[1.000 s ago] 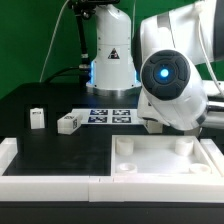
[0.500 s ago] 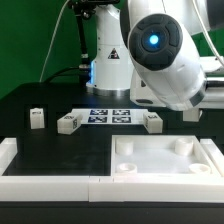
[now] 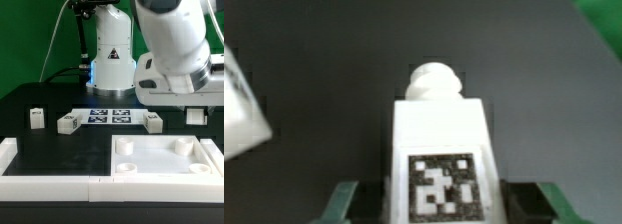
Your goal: Assemble one leg
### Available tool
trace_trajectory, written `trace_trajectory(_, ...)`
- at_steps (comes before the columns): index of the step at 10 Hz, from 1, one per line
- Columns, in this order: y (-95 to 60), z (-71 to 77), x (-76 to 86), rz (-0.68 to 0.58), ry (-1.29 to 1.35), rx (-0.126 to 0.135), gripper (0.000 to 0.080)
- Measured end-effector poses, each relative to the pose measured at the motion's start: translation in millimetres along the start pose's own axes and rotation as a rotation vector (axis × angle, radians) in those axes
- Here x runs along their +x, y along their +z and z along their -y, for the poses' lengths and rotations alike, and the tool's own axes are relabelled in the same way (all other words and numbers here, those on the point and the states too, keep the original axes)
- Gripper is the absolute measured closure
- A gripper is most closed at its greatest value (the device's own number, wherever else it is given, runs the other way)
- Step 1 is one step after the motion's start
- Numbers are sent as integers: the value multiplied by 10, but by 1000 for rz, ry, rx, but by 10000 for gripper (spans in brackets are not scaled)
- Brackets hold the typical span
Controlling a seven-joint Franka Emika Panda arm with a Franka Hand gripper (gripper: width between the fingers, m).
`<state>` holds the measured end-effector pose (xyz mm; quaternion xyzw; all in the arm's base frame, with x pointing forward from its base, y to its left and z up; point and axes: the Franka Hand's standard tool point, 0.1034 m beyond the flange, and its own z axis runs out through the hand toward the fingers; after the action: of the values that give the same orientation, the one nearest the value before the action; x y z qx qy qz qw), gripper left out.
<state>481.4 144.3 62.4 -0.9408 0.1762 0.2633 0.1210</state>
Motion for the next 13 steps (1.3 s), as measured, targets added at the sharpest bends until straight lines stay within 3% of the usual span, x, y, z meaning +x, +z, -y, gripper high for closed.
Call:
trace_trajectory(1,-82,-4,-2,-60,-30,-17,509)
trace_trajectory(2,-243,42,106,-189,-67,-24,509)
trace_trajectory(4,-458,86,158,-415,-124,-19,509)
trace_trajectory(5,-507,168,199,-543,-138,10,509)
trace_trajectory(7,-434,269,132,-775,-153,74,509)
trace_trajectory(8,-400,312,93,-832,-176,88,509)
trace_trajectory(9,-409,294,103,-770,-224,38,509)
trace_trajectory(10,-541,313,156,-775,-234,36,509)
trace_trajectory(11,-605,285,201,-784,-282,15,509)
trace_trajectory(13,-699,216,282,-758,-385,-49,509)
